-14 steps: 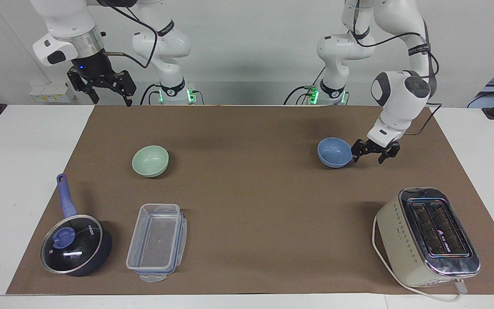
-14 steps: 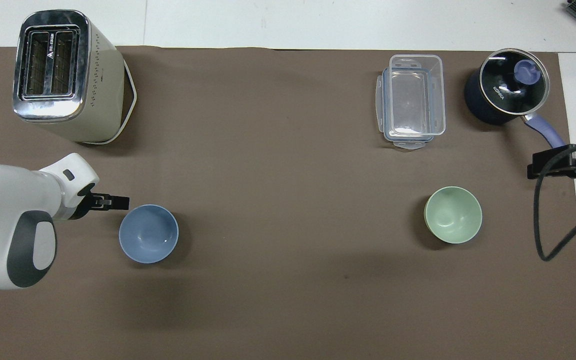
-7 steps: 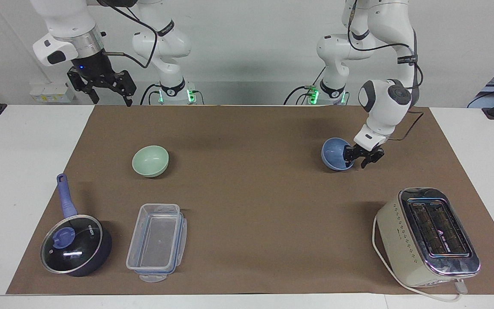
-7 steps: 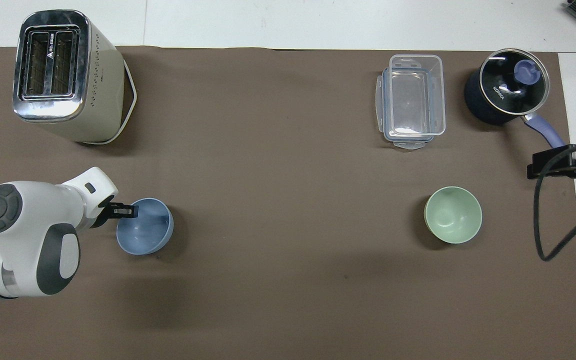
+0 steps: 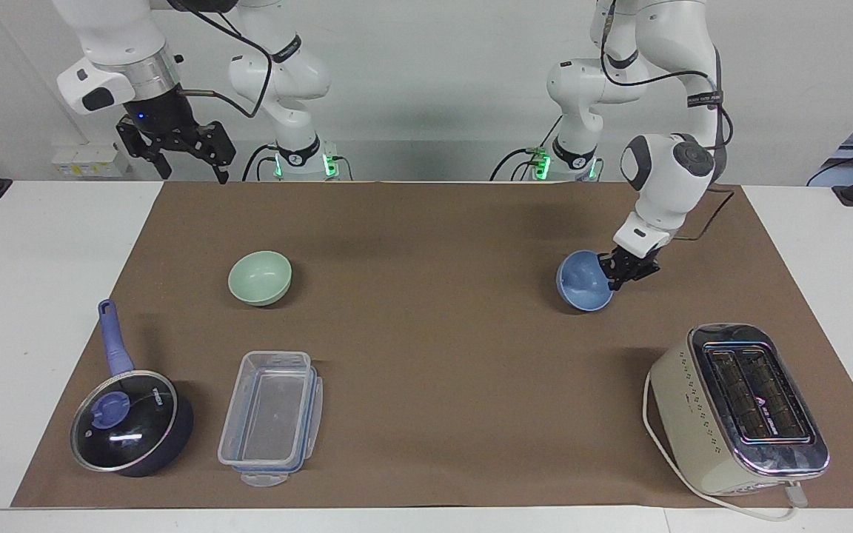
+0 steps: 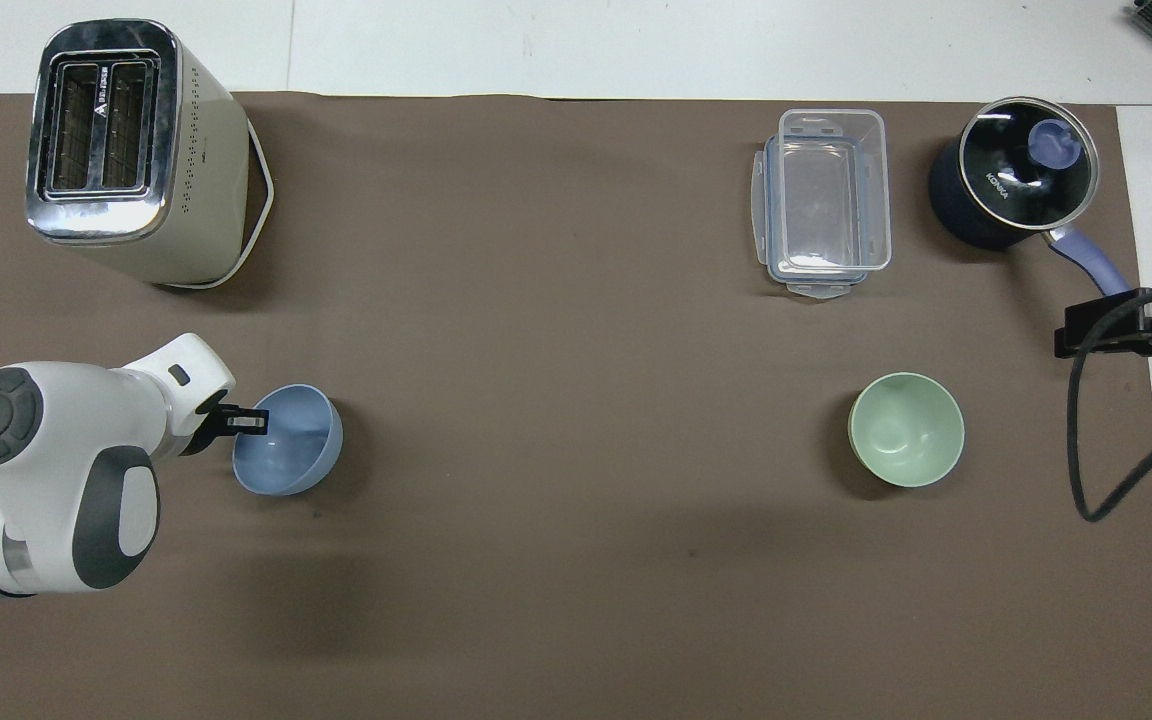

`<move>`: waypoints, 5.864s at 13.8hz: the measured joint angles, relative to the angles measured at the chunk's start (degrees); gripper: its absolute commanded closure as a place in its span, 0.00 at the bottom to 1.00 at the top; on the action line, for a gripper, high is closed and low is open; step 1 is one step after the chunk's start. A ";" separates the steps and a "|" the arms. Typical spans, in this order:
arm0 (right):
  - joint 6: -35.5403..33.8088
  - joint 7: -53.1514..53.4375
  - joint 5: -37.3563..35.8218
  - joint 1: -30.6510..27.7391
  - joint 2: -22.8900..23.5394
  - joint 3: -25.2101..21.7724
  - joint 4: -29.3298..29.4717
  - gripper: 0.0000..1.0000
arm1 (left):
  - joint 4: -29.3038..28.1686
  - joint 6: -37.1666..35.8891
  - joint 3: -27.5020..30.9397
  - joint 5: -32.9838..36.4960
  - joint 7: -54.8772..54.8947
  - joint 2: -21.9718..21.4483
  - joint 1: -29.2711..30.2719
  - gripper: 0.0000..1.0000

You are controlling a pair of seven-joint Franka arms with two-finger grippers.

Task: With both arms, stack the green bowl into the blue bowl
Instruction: 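Grip the blue bowl rim and drag it toward the table center, then release the blue bowl and withdraw the left gripper to rest, then reach the right gripper to the rim of the green bowl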

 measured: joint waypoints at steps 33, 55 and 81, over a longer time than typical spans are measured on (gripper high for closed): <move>0.00 0.00 0.00 0.00 0.00 0.00 0.00 0.00 | 12.76 -5.26 -1.47 -1.44 -25.10 2.82 -19.49 0.00; 21.36 -5.45 0.00 -3.50 -6.77 -0.20 -30.90 0.00 | 45.89 -50.87 -0.92 5.86 -7.03 3.18 0.24 0.00; 52.17 -10.74 0.00 -8.11 -0.28 -0.30 -51.02 1.00 | 46.51 -51.44 -1.01 5.85 -7.00 3.87 0.27 0.00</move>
